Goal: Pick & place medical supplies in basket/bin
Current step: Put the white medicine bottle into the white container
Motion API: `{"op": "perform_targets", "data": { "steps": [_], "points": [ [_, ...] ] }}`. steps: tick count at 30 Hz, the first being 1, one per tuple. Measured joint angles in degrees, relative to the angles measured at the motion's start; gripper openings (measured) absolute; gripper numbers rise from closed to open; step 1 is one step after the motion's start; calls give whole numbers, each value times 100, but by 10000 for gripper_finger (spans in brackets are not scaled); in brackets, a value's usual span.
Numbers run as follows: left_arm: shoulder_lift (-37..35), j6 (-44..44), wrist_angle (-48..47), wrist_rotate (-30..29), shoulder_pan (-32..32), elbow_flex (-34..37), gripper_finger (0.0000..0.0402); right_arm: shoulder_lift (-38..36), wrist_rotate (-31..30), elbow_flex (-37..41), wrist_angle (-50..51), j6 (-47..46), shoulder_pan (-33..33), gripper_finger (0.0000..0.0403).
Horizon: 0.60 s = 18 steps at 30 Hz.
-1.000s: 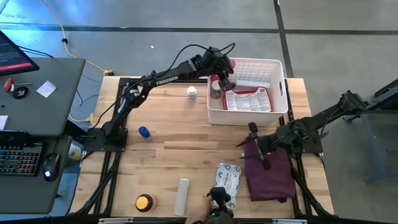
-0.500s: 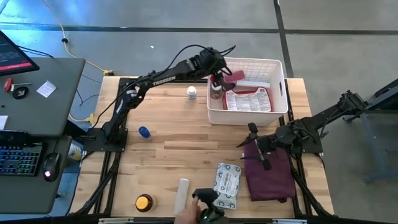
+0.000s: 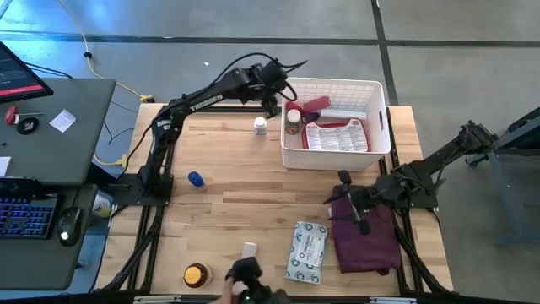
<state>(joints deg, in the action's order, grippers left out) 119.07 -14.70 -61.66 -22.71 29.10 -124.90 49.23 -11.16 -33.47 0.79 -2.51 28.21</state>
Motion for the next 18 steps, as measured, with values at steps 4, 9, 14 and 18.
{"op": "perform_targets", "data": {
  "steps": [4, 9, 14, 18],
  "points": [
    [-7, 272, -416, 705, 261, 301, 234, 0, -89, 0, -243, 113, 149, 211],
    [19, 92, -360, 904, 396, 831, 239, 0, -91, 0, -396, 206, 301, 211],
    [13, -524, -144, 970, 391, 1378, 262, 0, -91, 0, -385, 385, 343, 211],
    [13, -659, -2, 973, 425, 1776, 296, 0, -91, 0, -362, 403, 341, 211]
  ]
}}
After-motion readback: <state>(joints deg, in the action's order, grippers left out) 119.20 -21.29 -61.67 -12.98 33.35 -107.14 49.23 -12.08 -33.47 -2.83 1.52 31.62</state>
